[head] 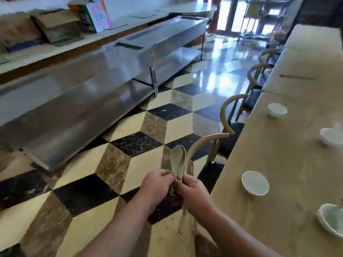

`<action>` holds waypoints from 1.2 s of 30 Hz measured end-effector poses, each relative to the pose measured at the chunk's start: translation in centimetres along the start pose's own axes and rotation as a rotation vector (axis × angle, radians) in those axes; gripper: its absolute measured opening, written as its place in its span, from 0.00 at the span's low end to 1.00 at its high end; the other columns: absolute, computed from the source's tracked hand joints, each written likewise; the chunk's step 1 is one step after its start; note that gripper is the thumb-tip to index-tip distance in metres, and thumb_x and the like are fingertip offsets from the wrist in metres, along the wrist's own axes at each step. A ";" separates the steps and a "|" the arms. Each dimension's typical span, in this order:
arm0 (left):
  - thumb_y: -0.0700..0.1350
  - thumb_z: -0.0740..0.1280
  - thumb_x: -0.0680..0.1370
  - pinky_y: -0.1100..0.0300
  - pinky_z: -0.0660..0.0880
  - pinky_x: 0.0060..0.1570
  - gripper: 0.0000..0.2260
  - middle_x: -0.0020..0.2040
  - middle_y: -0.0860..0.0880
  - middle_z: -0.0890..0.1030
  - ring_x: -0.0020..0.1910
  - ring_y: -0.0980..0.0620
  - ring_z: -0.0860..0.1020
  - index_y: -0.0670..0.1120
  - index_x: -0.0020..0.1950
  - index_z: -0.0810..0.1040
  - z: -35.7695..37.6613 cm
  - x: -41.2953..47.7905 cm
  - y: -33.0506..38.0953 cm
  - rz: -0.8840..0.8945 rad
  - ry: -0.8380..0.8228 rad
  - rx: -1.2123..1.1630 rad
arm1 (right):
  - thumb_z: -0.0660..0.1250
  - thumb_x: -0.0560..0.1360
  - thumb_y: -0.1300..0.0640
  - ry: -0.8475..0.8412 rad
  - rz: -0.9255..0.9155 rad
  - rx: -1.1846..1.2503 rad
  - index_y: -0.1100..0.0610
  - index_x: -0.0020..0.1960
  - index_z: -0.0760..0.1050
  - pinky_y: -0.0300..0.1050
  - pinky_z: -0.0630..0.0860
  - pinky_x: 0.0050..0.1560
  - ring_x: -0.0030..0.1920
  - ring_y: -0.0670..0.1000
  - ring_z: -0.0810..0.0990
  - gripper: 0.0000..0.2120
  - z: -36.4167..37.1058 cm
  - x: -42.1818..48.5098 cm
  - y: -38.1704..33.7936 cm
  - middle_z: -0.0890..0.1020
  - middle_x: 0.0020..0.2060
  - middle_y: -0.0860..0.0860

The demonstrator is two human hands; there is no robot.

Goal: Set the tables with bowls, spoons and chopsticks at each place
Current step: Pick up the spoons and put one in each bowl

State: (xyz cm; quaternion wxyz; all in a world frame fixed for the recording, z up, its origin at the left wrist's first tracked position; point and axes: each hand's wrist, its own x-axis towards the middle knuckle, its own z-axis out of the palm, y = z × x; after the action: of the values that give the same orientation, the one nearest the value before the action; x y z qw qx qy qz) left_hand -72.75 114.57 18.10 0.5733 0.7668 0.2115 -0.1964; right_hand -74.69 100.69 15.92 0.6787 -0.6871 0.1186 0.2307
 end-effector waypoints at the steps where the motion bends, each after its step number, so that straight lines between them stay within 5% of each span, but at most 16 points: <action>1: 0.48 0.70 0.83 0.46 0.87 0.47 0.09 0.44 0.45 0.90 0.45 0.45 0.88 0.47 0.52 0.89 -0.8 0.9 0.4 0.001 -0.045 0.000 | 0.66 0.86 0.54 0.026 -0.003 0.038 0.56 0.57 0.84 0.60 0.86 0.53 0.49 0.58 0.90 0.10 0.7 0.3 -0.6 0.89 0.48 0.57; 5: 0.48 0.71 0.83 0.44 0.87 0.49 0.08 0.44 0.44 0.90 0.47 0.42 0.89 0.48 0.49 0.89 -3.3 4.5 2.9 0.055 -0.208 0.078 | 0.65 0.86 0.55 0.160 -0.030 0.158 0.59 0.58 0.84 0.52 0.87 0.49 0.45 0.56 0.90 0.10 2.8 1.7 -2.6 0.89 0.47 0.58; 9: 0.48 0.71 0.83 0.46 0.87 0.49 0.07 0.45 0.46 0.90 0.48 0.43 0.89 0.50 0.51 0.89 -3.6 7.5 6.0 0.075 -0.323 0.172 | 0.65 0.86 0.56 0.281 -0.079 0.245 0.56 0.59 0.84 0.62 0.86 0.55 0.49 0.58 0.90 0.10 3.1 3.9 -3.6 0.89 0.48 0.57; 15: 0.49 0.71 0.83 0.46 0.86 0.52 0.05 0.48 0.47 0.89 0.50 0.46 0.88 0.51 0.53 0.86 -1.5 14.3 11.3 0.155 -0.435 0.286 | 0.64 0.86 0.58 0.515 -0.175 0.357 0.58 0.58 0.84 0.44 0.84 0.43 0.45 0.55 0.90 0.10 1.7 10.1 -5.4 0.89 0.45 0.57; 26: 0.48 0.70 0.84 0.46 0.86 0.54 0.04 0.49 0.47 0.88 0.51 0.46 0.87 0.52 0.52 0.85 4.1 29.2 21.9 0.179 -0.533 0.552 | 0.65 0.86 0.56 0.653 -0.182 0.589 0.56 0.57 0.86 0.49 0.85 0.46 0.48 0.58 0.90 0.11 -4.4 25.6 -10.3 0.89 0.46 0.58; 30: 0.48 0.72 0.81 0.42 0.86 0.53 0.05 0.47 0.44 0.89 0.49 0.43 0.88 0.50 0.49 0.87 7.5 32.1 25.8 0.182 -0.624 0.592 | 0.68 0.84 0.53 0.809 -0.176 0.582 0.58 0.52 0.87 0.53 0.86 0.46 0.46 0.60 0.89 0.11 -7.5 27.8 -12.7 0.89 0.43 0.60; 33: 0.53 0.75 0.71 0.36 0.86 0.51 0.11 0.46 0.41 0.89 0.49 0.37 0.88 0.50 0.48 0.90 10.6 34.4 27.5 0.172 -0.737 0.578 | 0.70 0.83 0.50 0.939 -0.163 0.567 0.55 0.48 0.88 0.52 0.85 0.46 0.44 0.57 0.89 0.12 -9.7 28.5 -14.1 0.89 0.41 0.58; 36: 0.50 0.73 0.71 0.39 0.87 0.48 0.08 0.43 0.42 0.89 0.47 0.38 0.88 0.49 0.45 0.90 13.6 35.9 29.3 0.225 -0.829 0.600 | 0.70 0.82 0.49 1.041 -0.167 0.612 0.57 0.49 0.87 0.47 0.81 0.38 0.38 0.54 0.85 0.13 -11.3 29.3 -15.9 0.87 0.39 0.56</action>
State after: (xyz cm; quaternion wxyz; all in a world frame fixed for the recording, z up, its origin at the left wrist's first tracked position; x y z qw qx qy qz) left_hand -27.53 97.69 18.28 0.3816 0.7731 -0.1825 -0.4727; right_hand -40.04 94.70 15.57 0.7139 -0.4904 0.4416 -0.2342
